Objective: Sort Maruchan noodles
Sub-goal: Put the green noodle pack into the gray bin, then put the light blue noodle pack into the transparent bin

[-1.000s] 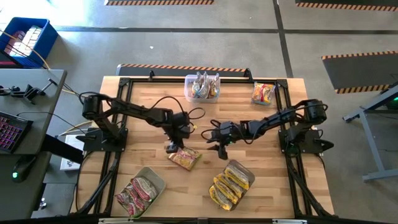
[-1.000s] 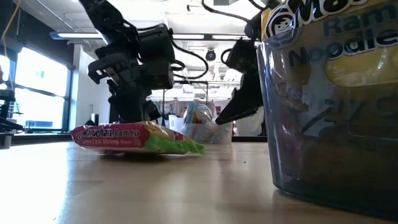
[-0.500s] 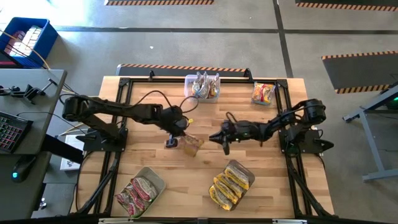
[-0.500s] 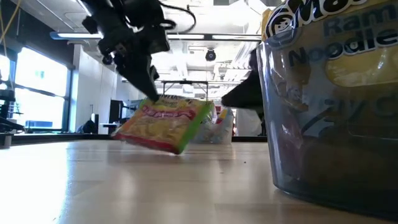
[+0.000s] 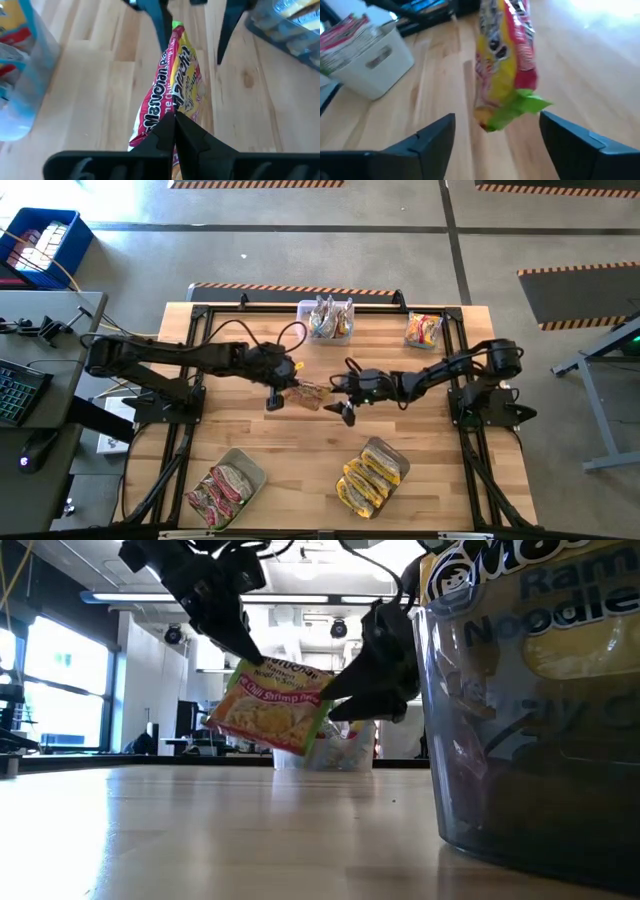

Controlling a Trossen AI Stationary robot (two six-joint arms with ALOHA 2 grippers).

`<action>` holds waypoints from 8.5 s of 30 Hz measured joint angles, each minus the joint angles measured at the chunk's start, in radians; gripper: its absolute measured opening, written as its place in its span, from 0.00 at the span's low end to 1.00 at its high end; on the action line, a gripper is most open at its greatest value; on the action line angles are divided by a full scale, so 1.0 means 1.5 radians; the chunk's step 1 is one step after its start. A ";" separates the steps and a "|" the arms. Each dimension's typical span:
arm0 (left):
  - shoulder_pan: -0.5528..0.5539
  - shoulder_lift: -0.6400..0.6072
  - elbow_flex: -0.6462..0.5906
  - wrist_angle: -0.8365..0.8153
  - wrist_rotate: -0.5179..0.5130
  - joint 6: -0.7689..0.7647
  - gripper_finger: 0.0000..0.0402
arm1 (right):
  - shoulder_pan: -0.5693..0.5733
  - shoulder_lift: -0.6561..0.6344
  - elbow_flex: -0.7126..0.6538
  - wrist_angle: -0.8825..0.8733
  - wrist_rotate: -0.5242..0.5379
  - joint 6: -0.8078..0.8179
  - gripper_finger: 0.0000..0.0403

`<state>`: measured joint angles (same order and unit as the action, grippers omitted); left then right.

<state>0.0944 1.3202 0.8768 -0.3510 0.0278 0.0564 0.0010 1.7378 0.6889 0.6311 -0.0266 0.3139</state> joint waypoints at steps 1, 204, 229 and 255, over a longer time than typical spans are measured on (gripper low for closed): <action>0.000 -0.003 0.000 0.002 -0.005 0.000 0.00 | -0.002 0.009 -0.001 0.023 -0.003 0.000 0.69; -0.274 -0.185 -0.337 0.586 -0.162 -0.032 0.00 | -0.109 -0.480 -0.156 -0.459 0.476 -0.054 0.00; -0.058 -0.131 -0.337 0.670 -0.158 0.018 0.00 | -0.553 -0.285 -0.156 -0.447 0.365 0.020 0.00; -0.058 -0.132 -0.320 0.669 -0.145 -0.001 0.00 | -0.185 -0.234 -0.155 -0.352 0.142 0.016 0.00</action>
<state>0.0067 1.1229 0.3973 0.6528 -0.1890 0.0550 -0.2764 1.3869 0.4564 0.1029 0.1868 0.3373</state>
